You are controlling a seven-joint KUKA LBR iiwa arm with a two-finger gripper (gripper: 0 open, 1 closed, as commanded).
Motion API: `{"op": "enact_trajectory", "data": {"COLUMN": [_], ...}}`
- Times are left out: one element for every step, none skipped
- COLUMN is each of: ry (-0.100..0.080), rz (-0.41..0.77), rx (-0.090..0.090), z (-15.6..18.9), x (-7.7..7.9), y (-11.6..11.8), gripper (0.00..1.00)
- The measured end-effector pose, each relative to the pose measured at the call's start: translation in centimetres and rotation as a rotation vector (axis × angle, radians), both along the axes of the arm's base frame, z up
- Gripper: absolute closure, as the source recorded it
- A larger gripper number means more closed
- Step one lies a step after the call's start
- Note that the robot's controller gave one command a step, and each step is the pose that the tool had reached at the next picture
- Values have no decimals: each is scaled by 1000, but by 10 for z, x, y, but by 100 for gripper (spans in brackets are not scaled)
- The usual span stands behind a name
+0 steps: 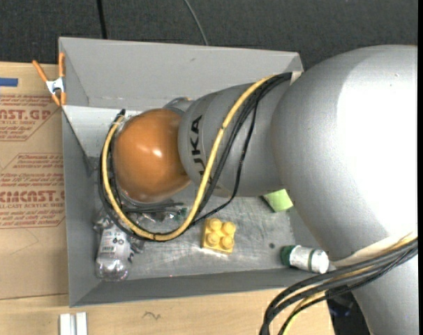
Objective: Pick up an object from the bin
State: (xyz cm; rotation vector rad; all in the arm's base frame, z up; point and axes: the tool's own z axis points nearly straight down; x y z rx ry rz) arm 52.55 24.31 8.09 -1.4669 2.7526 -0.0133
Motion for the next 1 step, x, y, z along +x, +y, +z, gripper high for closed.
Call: {"op": "enact_trajectory", "data": {"ry": [0], "rz": [0], "rx": [0], "z": [0], "x": [0], "y": [0], "gripper": [100]}}
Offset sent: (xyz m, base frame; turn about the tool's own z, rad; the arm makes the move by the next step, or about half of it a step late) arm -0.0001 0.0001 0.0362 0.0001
